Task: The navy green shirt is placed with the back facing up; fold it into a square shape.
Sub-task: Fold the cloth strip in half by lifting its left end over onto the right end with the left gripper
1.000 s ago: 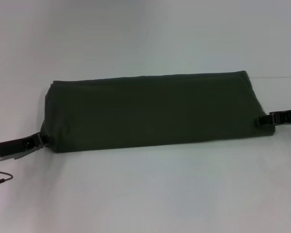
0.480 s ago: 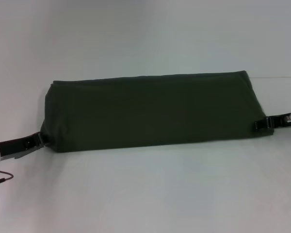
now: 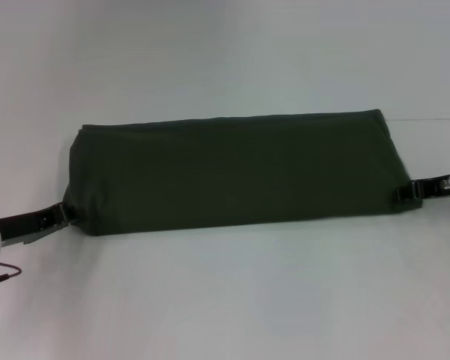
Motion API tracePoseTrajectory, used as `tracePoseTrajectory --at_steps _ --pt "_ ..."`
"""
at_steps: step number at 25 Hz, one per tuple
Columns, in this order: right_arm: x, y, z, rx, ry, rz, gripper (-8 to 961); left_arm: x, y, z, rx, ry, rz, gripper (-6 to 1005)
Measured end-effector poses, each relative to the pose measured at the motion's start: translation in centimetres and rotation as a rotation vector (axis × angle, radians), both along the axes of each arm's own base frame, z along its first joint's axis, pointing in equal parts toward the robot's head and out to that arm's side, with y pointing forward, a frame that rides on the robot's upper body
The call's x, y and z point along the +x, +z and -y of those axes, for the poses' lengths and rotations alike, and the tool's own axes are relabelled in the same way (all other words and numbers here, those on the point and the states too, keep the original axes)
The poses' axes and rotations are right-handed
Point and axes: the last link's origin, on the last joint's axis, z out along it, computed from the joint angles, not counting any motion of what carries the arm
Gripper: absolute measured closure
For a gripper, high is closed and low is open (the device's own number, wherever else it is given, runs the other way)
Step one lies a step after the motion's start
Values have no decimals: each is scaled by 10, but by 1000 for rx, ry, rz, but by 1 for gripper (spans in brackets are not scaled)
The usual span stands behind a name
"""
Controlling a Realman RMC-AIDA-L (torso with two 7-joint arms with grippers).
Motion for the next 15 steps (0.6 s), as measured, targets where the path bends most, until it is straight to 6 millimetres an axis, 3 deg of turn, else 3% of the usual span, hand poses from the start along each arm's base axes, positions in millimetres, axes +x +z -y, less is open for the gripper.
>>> tracePoseTrajectory --at_steps 15 --pt "6 1 4 -3 -7 7 840 1 1 0 -1 1 4 996"
